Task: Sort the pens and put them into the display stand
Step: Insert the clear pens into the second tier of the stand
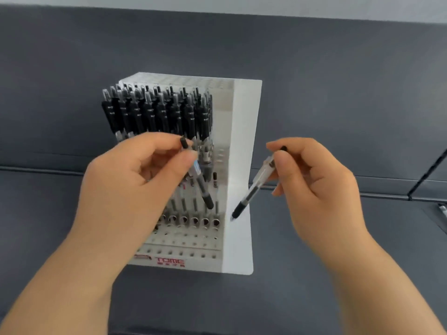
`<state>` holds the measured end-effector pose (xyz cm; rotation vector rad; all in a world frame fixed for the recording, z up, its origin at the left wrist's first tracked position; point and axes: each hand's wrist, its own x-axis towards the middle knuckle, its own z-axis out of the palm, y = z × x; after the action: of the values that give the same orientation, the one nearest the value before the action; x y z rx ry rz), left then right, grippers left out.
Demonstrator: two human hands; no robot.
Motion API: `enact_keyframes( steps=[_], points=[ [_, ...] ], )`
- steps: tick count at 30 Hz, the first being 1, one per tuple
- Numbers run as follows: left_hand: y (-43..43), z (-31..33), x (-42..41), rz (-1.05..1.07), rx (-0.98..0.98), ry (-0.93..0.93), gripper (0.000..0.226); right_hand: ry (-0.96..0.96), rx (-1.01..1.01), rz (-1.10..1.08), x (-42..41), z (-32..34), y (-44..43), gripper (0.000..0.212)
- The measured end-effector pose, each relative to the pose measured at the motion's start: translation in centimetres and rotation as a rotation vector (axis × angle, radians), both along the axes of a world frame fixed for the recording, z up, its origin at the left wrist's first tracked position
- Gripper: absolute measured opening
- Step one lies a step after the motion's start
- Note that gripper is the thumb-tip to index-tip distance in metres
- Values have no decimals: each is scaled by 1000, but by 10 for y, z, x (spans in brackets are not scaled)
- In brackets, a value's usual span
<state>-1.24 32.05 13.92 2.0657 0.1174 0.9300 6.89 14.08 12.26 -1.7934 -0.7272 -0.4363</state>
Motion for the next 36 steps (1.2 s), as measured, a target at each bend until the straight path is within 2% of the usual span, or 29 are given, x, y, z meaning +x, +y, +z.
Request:
enact_keyframes(
  steps=[5, 8, 12, 16, 19, 23, 31, 36],
  points=[
    [55, 3, -8, -46, 21, 5, 8, 8, 41, -21, -22, 1, 51, 17],
    [69, 3, -10, -68, 84, 50, 15, 43, 18, -29, -28, -4, 73, 17],
    [83, -3, -8, -111, 150, 106, 8, 70, -31, -43, -34, -9, 95, 23],
    [93, -14, -4, -127, 223, 134, 29, 54, -84, -86, -33, -13, 107, 14],
    [97, -17, 0, -133, 298, 115, 27, 57, -112, -89, -31, -14, 112, 14],
    [104, -17, 3, -119, 398, 100, 17, -15, -194, -120, -28, -15, 119, 15],
    [108, -21, 9, -106, 521, 171, 28, -84, -268, -130, -26, -21, 122, 17],
    [107, -23, 13, -87, 538, 154, 22, -127, -292, -155, -21, -26, 121, 17]
  ],
)
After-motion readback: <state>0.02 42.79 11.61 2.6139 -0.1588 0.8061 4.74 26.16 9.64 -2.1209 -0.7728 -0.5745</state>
